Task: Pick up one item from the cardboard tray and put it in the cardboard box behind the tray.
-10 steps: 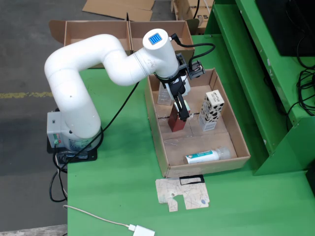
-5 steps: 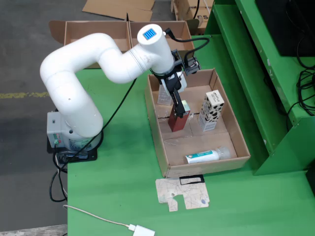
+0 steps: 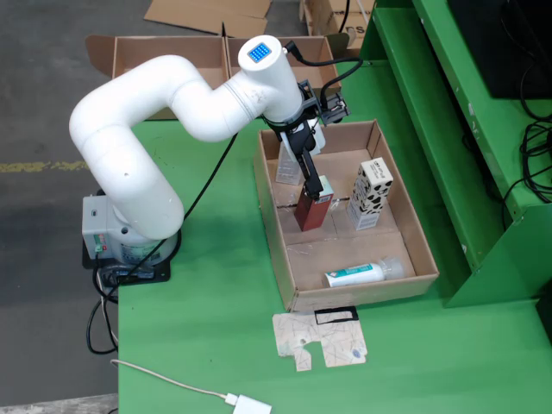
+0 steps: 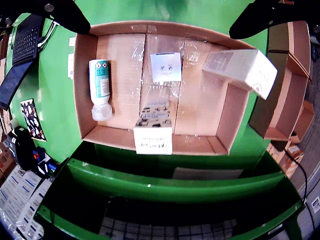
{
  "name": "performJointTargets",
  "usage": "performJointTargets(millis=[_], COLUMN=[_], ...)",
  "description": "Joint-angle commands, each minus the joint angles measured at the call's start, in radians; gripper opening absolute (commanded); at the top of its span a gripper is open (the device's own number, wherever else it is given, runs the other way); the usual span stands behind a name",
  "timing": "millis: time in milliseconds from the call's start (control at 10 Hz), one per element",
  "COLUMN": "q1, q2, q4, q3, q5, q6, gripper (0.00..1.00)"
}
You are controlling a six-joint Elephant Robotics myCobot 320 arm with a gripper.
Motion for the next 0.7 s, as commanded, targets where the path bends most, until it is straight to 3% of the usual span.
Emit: performJointTargets(millis=[0, 600], q1=[0.006, -0.014], q2=[-0.089, -0.222], q4=[0.028, 0.019], q3=[0.111, 0.246], q5=[-0.01, -0.006], q6=[0.011, 0.014], gripper=[1.0, 1.0])
